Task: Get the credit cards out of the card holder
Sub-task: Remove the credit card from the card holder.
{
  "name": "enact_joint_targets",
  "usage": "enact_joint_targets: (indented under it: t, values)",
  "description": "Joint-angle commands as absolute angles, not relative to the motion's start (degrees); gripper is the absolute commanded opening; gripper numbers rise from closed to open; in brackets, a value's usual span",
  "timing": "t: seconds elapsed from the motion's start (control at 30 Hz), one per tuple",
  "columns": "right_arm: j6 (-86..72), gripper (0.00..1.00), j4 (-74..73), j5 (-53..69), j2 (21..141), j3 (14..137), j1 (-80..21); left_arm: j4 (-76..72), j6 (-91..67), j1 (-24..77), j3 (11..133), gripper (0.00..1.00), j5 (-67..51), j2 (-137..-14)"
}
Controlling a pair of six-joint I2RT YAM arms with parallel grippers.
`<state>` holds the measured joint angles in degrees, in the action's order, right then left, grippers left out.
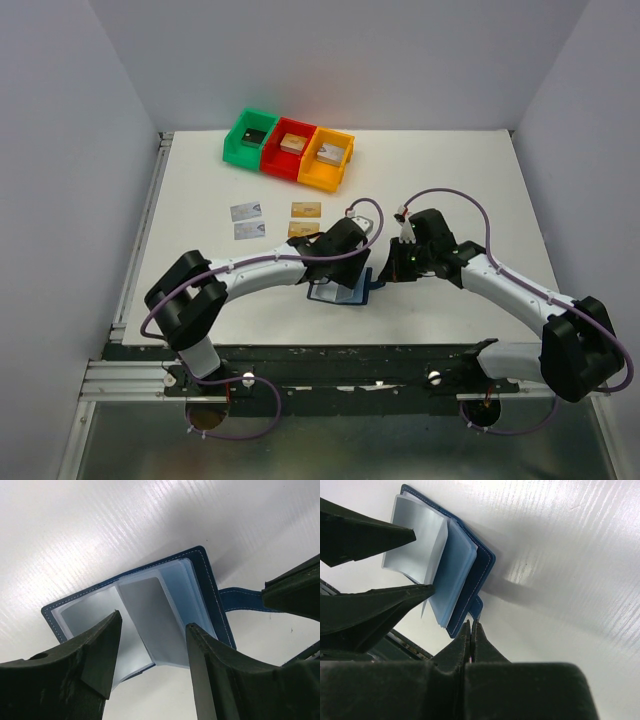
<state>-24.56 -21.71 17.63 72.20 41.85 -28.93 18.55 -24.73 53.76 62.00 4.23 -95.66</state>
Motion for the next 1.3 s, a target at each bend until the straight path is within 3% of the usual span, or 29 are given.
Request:
enact_joint_targets:
  t: [0.0, 0.93, 1.13, 1.27]
  values:
    - [-24.43, 0.0, -21.45, 18.54, 71.28, 42.89, -29.44, 19.42, -25.49, 54.14, 60.65, 0.66, 7.29, -93.25]
    - [-23.73, 0.01, -23.02, 14.86, 71.89, 42.63, -29.36, 17.67, -34.1, 48.96, 44.65, 0.65, 14.77, -79.72]
    - [-24.17, 0.48, -26.27, 10.73, 69.09, 44.47, -29.44, 16.97, -34.45, 46.94, 43.33, 0.65, 15.38, -75.6]
    - [-24.52, 0.52, -26.9, 9.75, 63.91, 46.93, -29.62, 12.76, -33.14, 45.71, 42.54, 0.63, 12.23, -71.81]
